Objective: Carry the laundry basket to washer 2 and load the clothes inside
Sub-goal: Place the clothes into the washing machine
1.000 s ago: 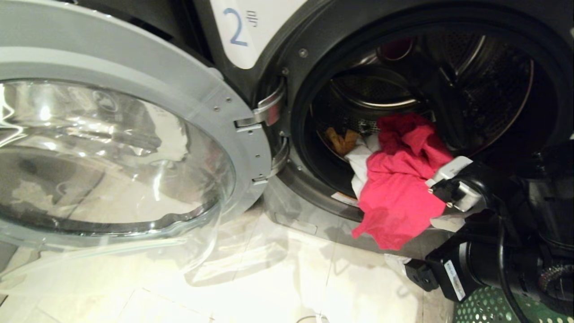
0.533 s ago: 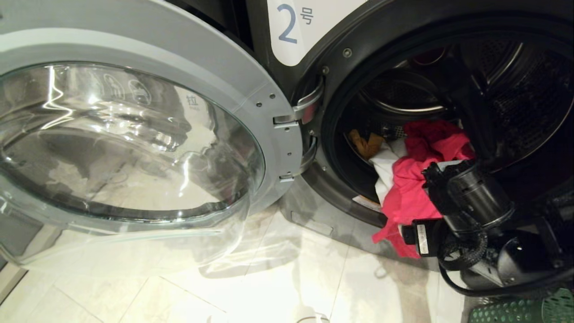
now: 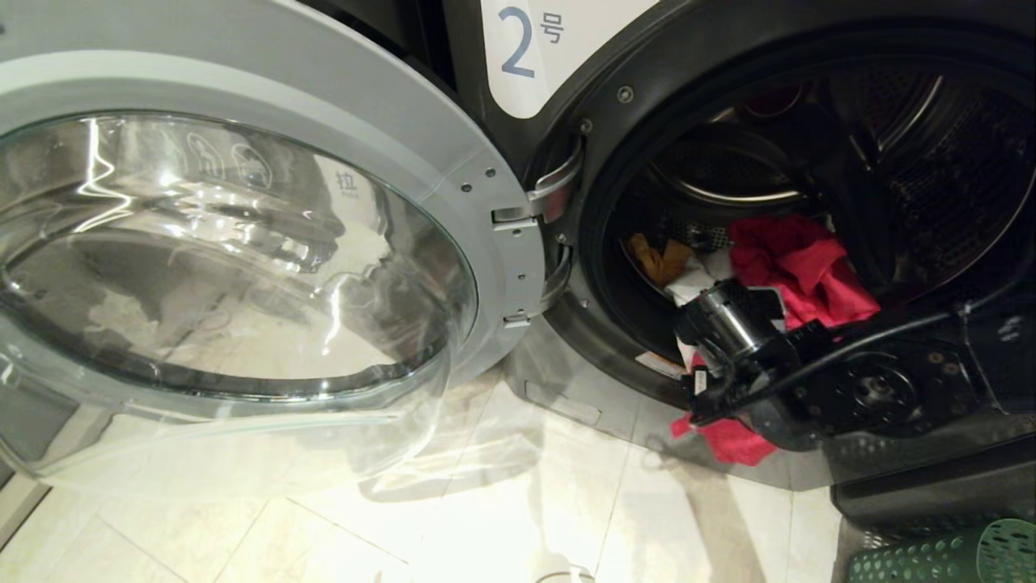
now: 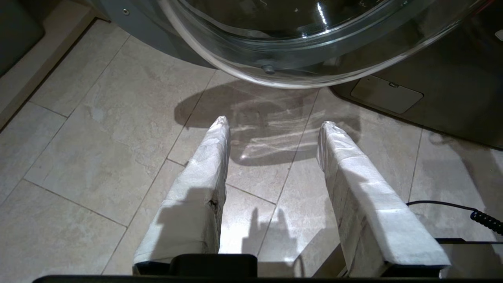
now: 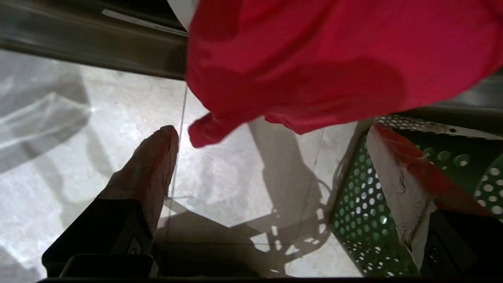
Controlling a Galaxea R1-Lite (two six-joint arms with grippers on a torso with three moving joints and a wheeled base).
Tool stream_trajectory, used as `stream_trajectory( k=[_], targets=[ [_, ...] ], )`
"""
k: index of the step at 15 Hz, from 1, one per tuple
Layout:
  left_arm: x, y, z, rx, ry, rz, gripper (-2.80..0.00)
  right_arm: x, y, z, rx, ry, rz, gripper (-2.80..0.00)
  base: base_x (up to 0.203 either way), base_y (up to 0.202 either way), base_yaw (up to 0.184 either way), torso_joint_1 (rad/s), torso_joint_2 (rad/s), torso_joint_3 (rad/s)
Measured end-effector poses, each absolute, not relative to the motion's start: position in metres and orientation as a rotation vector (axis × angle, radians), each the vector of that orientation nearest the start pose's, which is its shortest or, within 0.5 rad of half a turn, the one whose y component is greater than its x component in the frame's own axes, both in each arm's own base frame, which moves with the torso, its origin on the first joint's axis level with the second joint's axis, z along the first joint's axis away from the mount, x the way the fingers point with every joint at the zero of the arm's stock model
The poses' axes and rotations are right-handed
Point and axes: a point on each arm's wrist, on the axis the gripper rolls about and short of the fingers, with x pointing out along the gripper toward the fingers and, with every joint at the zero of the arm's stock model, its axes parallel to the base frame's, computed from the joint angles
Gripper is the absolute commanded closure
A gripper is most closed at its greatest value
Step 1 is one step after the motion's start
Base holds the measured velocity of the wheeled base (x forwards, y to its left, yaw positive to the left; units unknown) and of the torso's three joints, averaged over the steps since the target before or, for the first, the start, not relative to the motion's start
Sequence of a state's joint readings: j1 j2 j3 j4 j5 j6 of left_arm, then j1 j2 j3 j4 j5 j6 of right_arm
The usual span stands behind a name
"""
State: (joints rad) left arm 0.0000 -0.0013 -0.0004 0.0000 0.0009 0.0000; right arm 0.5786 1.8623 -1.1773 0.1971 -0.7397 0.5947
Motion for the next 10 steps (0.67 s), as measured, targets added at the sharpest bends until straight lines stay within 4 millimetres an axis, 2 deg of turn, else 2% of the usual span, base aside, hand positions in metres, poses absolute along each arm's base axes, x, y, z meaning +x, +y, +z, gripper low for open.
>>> stream_trajectory(
  k=[4, 10],
  targets=[
    [-0.023, 0.000, 0.076, 0.000, -0.002, 0.000, 0.00, 0.314, 0.174, 0.157, 0.085, 0.617, -0.394, -2.80, 0.000, 0.000, 0.000, 0.000, 0.00, 0.000],
    [-0.023, 0.000, 0.076, 0.000, -0.002, 0.001, 0.00, 0.338, 0.155, 0.157, 0.123, 0.606, -0.479, -2.80, 0.000, 0.000, 0.000, 0.000, 0.00, 0.000]
  ],
)
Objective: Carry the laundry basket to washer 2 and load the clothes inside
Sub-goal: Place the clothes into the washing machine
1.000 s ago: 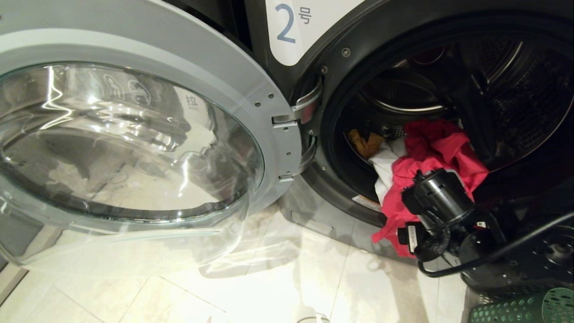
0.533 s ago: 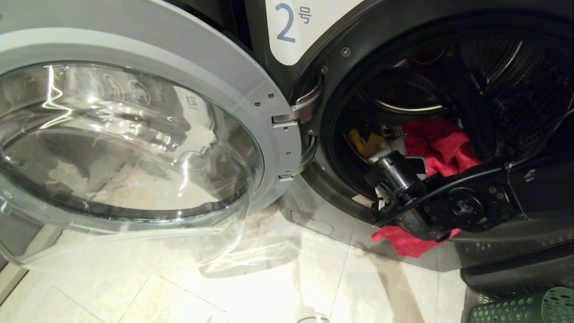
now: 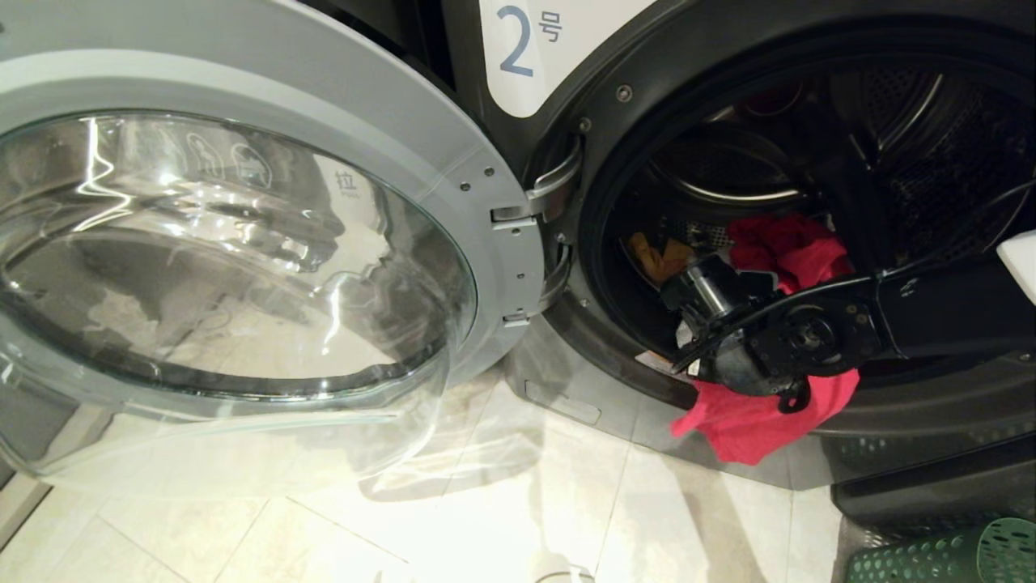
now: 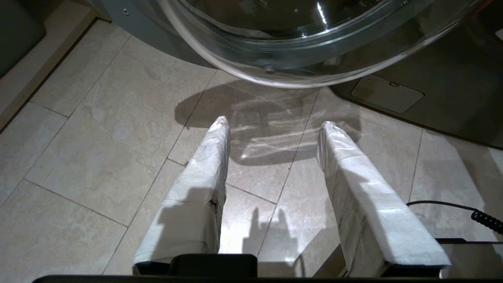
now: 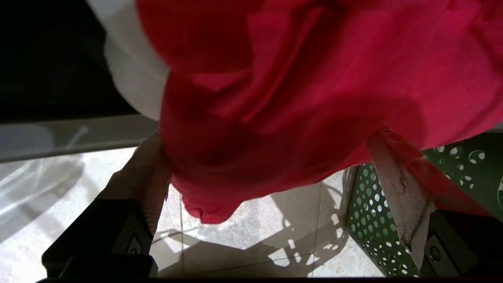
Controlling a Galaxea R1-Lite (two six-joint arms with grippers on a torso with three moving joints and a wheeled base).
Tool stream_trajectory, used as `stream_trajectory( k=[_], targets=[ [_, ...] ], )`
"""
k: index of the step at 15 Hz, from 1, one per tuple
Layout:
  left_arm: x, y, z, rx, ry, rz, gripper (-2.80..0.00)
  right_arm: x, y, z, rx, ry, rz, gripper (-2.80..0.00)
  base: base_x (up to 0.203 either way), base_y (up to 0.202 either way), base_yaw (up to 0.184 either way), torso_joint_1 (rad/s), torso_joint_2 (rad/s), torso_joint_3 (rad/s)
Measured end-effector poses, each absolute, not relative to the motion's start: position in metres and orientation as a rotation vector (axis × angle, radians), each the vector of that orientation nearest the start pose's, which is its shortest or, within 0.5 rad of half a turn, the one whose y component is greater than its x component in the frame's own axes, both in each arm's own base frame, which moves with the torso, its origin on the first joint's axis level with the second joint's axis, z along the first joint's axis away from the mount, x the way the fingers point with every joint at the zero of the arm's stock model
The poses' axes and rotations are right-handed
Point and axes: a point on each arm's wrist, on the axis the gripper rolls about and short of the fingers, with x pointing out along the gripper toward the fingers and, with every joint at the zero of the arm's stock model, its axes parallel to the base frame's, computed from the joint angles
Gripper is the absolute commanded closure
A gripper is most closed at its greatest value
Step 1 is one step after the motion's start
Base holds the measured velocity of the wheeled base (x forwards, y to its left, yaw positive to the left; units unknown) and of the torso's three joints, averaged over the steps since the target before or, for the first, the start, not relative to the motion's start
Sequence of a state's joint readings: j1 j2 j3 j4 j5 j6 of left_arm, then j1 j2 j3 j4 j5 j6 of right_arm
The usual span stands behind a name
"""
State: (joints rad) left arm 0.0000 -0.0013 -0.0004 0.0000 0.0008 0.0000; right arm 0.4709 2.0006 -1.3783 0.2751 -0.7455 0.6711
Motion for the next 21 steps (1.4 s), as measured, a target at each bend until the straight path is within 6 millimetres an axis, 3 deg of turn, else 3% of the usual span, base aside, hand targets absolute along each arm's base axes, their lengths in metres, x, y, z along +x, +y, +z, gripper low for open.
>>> stream_trajectory(
  k=[3, 4, 13, 21],
  targets=[
    [-0.023, 0.000, 0.076, 0.000, -0.002, 0.000, 0.00, 0.345, 0.145, 0.152, 0.128, 0.613, -0.512, -2.80, 0.000, 0.000, 0.000, 0.000, 0.00, 0.000],
    [-0.023, 0.000, 0.076, 0.000, -0.002, 0.000, 0.00, 0.348, 0.143, 0.151, 0.131, 0.615, -0.519, 0.00, 0.000, 0.000, 0.000, 0.000, 0.00, 0.000],
    [-0.023, 0.000, 0.076, 0.000, -0.002, 0.001, 0.00, 0.365, 0.135, 0.145, 0.136, 0.618, -0.546, 0.00, 0.000, 0.000, 0.000, 0.000, 0.00, 0.000],
    [-0.023, 0.000, 0.076, 0.000, -0.002, 0.001, 0.00, 0.384, 0.140, 0.198, 0.136, 0.422, -0.578, 0.00, 0.000, 0.000, 0.000, 0.000, 0.00, 0.000]
  ],
)
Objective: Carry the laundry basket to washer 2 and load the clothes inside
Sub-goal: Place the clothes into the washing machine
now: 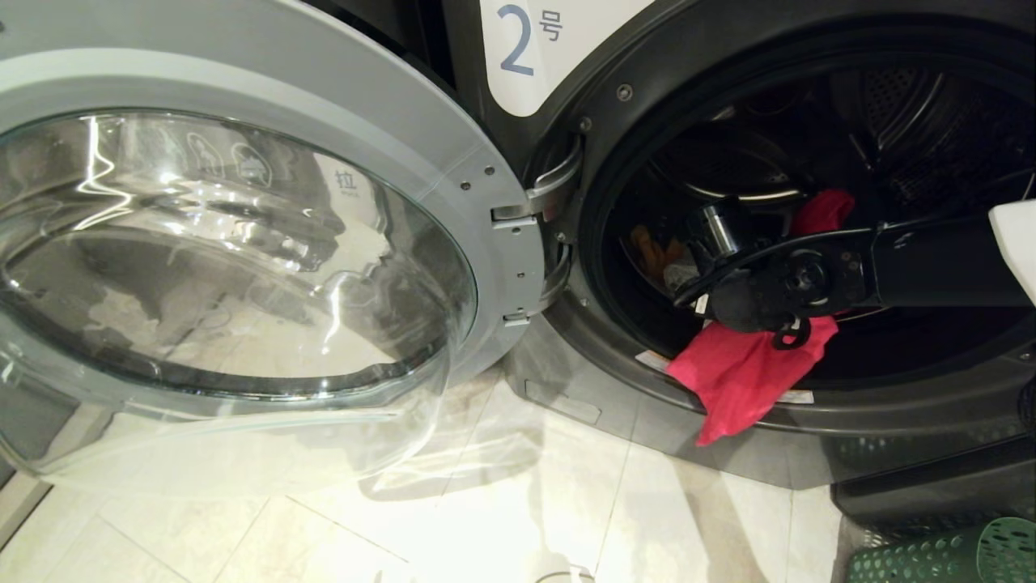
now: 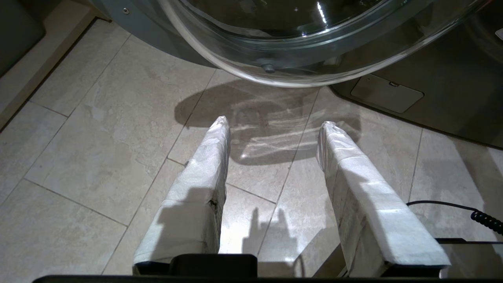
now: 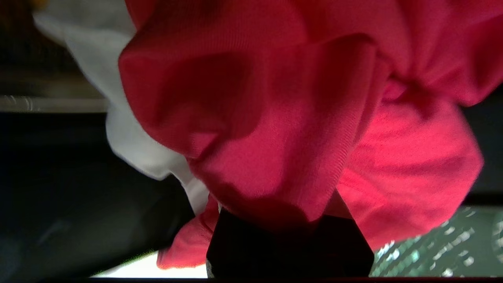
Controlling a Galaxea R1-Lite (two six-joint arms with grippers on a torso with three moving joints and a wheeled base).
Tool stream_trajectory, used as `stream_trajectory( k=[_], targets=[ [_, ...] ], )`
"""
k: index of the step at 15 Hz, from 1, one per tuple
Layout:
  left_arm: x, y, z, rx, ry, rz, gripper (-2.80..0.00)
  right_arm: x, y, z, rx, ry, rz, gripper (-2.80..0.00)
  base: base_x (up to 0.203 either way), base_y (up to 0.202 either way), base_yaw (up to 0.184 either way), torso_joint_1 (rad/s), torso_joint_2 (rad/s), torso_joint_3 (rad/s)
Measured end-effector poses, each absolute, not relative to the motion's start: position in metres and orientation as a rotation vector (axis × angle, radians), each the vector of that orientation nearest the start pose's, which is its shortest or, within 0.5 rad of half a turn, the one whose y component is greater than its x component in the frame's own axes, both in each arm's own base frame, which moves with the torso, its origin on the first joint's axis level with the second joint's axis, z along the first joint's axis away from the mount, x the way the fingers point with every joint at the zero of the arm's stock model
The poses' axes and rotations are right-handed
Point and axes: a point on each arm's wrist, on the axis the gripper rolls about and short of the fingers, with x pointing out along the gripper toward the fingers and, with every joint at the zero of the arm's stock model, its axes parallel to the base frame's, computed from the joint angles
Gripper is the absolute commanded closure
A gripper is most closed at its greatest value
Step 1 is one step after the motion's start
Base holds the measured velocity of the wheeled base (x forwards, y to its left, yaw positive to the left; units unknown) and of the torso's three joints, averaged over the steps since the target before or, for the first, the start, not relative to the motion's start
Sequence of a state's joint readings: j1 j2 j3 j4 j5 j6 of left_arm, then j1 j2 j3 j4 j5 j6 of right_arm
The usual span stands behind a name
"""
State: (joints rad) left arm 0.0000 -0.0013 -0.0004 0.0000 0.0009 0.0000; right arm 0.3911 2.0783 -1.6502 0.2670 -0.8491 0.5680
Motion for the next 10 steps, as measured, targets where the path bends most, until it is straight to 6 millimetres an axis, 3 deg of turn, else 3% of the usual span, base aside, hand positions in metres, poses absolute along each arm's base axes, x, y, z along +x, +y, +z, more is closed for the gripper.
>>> stream_trajectory(
  k=[4, 10],
  targets=[
    [-0.023, 0.000, 0.076, 0.000, -0.002, 0.001, 0.00, 0.395, 0.137, 0.209, 0.062, 0.392, -0.574, 0.00, 0.000, 0.000, 0.000, 0.000, 0.00, 0.000],
    [-0.023, 0.000, 0.076, 0.000, -0.002, 0.001, 0.00, 0.414, 0.135, 0.225, 0.057, 0.430, -0.302, 0.00, 0.000, 0.000, 0.000, 0.000, 0.00, 0.000]
  ],
)
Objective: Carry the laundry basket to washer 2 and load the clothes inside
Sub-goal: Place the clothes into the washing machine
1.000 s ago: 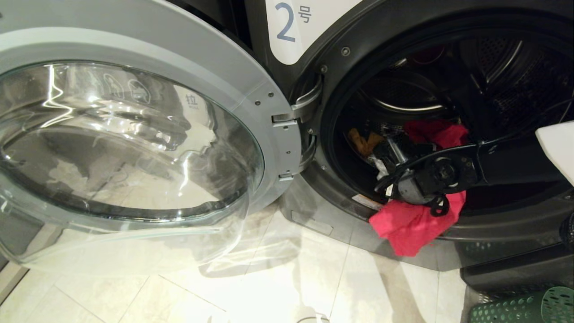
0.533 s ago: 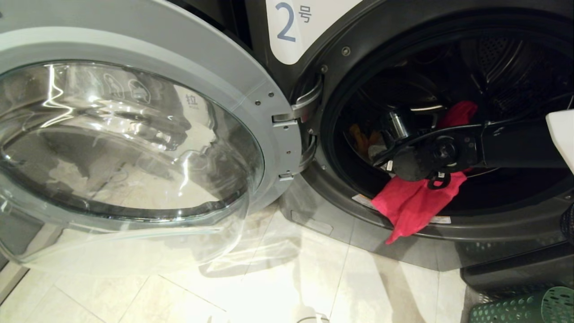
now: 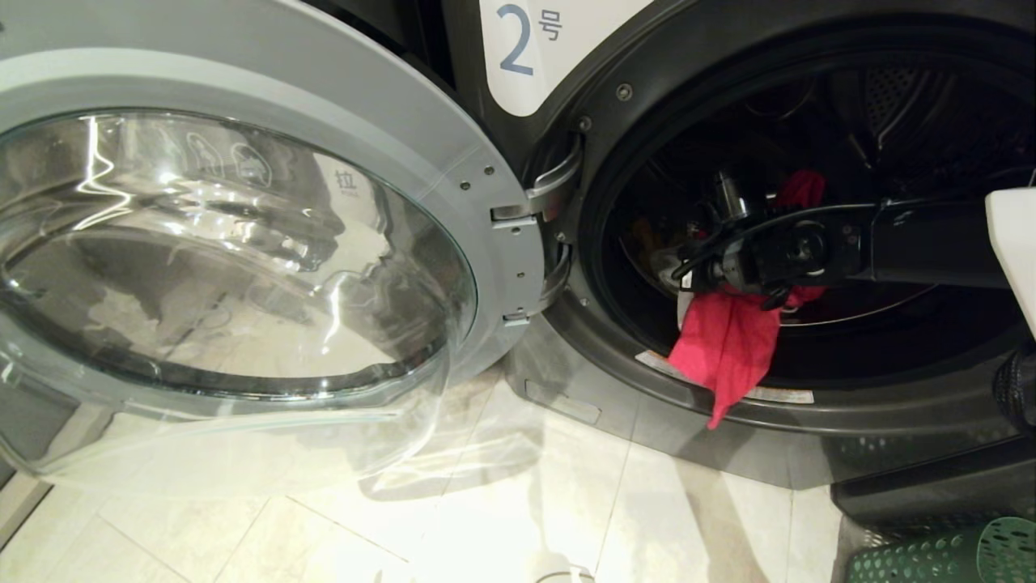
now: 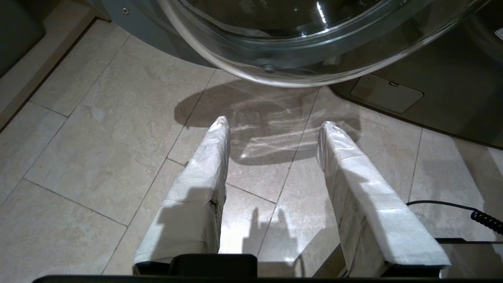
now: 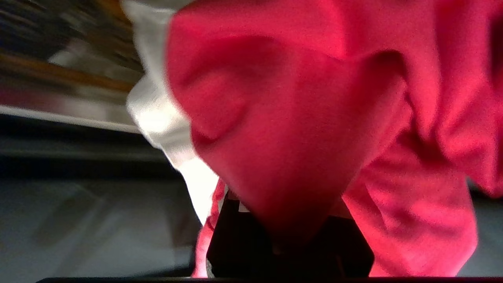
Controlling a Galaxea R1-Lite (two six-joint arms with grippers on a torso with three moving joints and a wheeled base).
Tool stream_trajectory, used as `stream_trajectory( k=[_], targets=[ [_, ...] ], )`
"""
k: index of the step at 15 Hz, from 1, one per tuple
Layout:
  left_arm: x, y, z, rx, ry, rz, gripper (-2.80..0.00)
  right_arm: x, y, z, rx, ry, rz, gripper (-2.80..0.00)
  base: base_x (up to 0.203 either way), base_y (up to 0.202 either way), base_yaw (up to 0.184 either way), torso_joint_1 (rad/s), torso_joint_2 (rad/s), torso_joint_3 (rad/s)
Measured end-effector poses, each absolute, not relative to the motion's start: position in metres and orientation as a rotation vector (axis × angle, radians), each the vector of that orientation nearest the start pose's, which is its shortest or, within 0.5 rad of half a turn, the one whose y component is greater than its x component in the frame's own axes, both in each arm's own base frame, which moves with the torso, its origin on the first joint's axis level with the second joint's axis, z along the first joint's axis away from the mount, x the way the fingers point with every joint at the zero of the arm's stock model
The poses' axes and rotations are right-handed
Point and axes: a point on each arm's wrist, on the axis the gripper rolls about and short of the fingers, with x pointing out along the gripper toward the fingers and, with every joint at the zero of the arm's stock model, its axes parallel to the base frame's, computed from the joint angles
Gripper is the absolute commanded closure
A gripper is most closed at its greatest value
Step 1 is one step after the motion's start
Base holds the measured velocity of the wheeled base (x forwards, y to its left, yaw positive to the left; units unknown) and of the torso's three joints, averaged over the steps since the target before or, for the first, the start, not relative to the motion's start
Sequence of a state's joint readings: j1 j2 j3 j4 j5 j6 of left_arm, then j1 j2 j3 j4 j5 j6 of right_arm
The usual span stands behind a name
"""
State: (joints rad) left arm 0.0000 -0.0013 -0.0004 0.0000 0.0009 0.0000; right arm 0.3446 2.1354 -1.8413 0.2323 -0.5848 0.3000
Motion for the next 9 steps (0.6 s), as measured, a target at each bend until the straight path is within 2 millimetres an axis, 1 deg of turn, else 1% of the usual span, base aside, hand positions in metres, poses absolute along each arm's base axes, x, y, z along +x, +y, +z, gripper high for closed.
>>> stream_trajectory(
  k=[3, 6, 9],
  targets=[
    [-0.023, 0.000, 0.076, 0.000, -0.002, 0.001, 0.00, 0.432, 0.132, 0.241, 0.009, 0.327, -0.240, 0.00, 0.000, 0.000, 0.000, 0.000, 0.00, 0.000],
    [-0.023, 0.000, 0.076, 0.000, -0.002, 0.000, 0.00, 0.451, 0.129, 0.247, -0.106, 0.174, -0.189, 0.00, 0.000, 0.000, 0.000, 0.000, 0.00, 0.000],
    [-0.023, 0.000, 0.076, 0.000, -0.002, 0.001, 0.00, 0.463, 0.126, 0.252, -0.193, 0.009, -0.176, 0.00, 0.000, 0.000, 0.000, 0.000, 0.00, 0.000]
  ],
)
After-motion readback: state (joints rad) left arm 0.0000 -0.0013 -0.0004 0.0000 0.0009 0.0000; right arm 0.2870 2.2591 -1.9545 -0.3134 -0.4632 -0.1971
